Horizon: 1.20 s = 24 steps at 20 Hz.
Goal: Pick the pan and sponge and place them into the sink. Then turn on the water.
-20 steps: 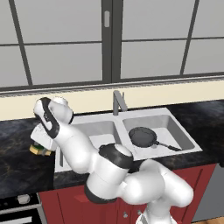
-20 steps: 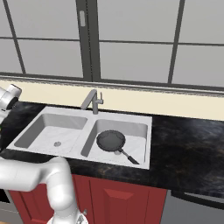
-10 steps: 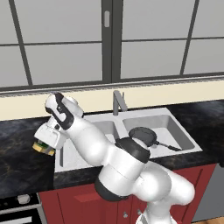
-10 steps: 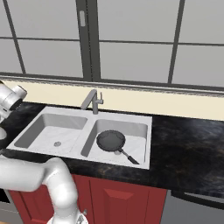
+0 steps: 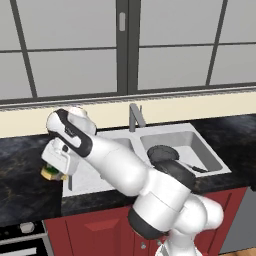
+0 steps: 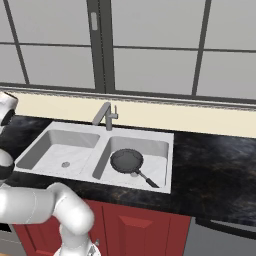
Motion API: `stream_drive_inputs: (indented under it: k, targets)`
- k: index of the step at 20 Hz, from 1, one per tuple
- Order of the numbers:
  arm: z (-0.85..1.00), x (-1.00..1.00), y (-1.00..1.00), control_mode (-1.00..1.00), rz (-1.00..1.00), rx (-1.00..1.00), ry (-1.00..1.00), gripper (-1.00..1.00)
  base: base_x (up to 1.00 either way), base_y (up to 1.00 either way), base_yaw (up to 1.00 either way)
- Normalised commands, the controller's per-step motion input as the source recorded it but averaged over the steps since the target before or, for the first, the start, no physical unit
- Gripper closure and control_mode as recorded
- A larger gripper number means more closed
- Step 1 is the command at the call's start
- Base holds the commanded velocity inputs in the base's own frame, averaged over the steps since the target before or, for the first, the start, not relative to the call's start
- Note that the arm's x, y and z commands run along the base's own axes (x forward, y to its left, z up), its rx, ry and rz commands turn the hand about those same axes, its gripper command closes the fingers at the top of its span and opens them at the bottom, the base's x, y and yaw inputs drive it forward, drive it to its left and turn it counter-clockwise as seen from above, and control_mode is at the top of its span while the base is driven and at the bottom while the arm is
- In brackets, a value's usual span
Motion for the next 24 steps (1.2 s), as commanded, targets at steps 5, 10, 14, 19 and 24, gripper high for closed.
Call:
stream_drive_inputs:
  k: [5, 10, 14, 19, 24]
  targets:
    - [0.15, -0.28, -0.25, -1.0, -0.06, -0.17, -0.09, 1.0, 0.0, 0.0, 0.0]
    - [0.23, -0.2, -0.3, -1.0, -0.06, -0.15, -0.01, 1.0, 0.0, 0.0, 0.0]
    - [0.3, -0.19, -0.34, -1.0, -0.06, -0.12, 0.0, 1.0, 0.0, 0.0, 0.0]
    - [0.3, -0.14, -0.35, -1.0, -0.06, -0.13, -0.01, 1.0, 0.0, 0.0, 0.0]
    - [0.26, -0.1, -0.36, -1.0, -0.06, -0.13, -0.01, 1.0, 0.0, 0.0, 0.0]
